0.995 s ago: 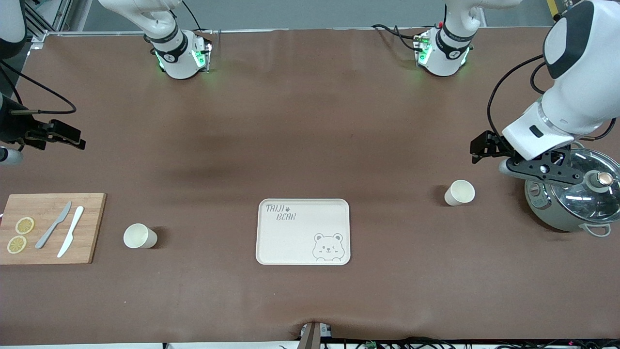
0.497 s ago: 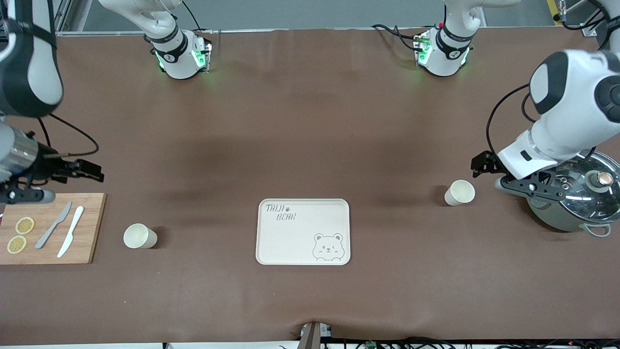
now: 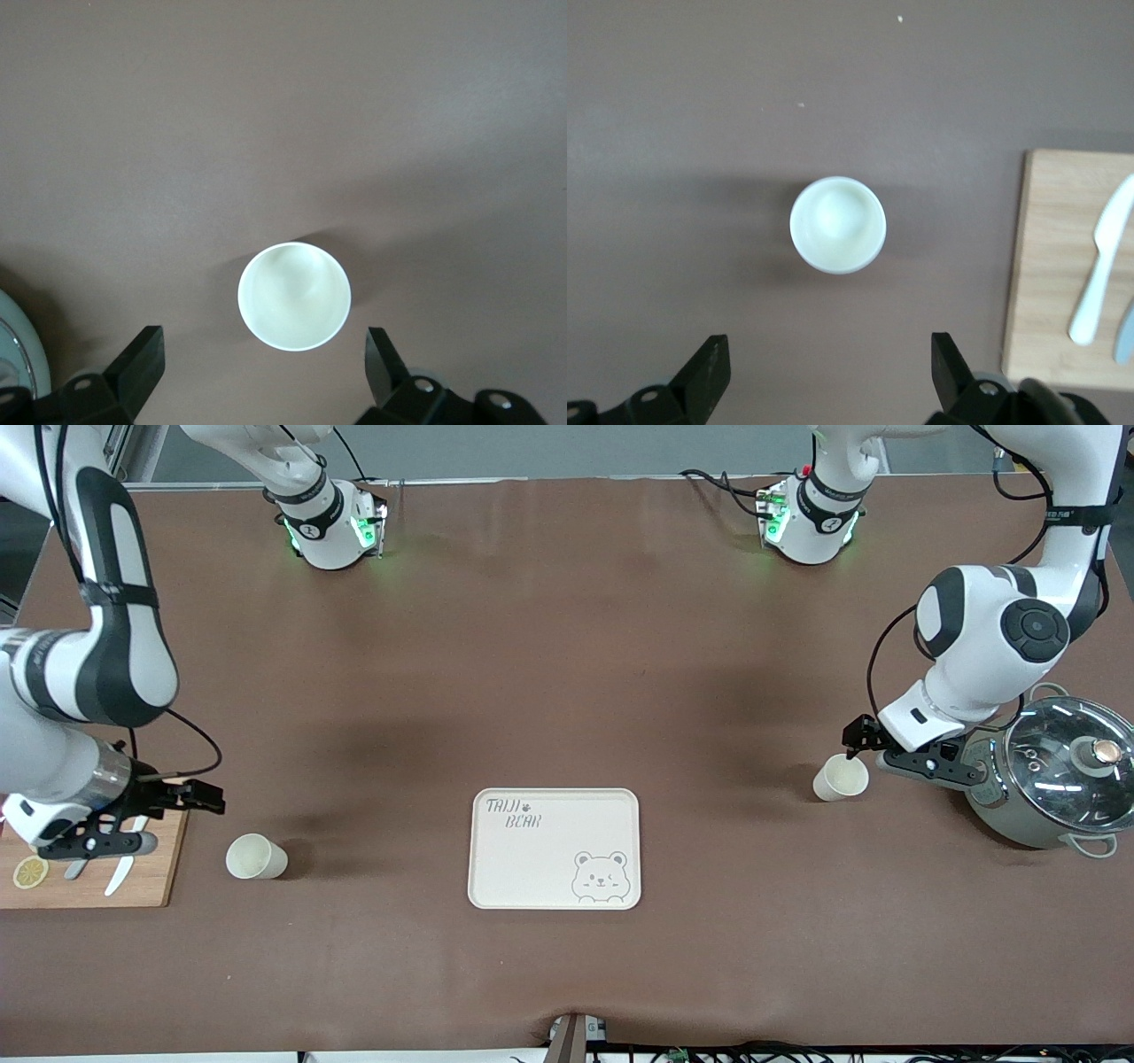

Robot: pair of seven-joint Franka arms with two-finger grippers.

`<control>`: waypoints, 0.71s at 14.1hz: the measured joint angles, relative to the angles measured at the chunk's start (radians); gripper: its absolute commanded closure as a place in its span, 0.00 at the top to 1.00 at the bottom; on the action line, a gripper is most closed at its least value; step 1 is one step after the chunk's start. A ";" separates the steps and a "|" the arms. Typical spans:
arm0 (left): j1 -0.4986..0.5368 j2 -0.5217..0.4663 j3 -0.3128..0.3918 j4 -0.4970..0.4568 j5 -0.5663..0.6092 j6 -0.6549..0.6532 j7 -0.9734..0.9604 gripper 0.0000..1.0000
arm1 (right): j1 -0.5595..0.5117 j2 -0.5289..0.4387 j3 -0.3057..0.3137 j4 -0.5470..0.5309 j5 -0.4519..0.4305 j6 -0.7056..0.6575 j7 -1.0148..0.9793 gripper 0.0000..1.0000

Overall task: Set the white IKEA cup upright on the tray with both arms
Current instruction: 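Reach the right gripper to one white cup while the left gripper reaches the other, then close the right gripper on its cup while the left gripper grasps its cup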

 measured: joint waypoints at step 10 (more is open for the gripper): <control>0.033 0.140 -0.003 -0.046 0.000 0.241 0.029 1.00 | 0.055 0.189 0.018 0.002 0.024 0.202 0.000 1.00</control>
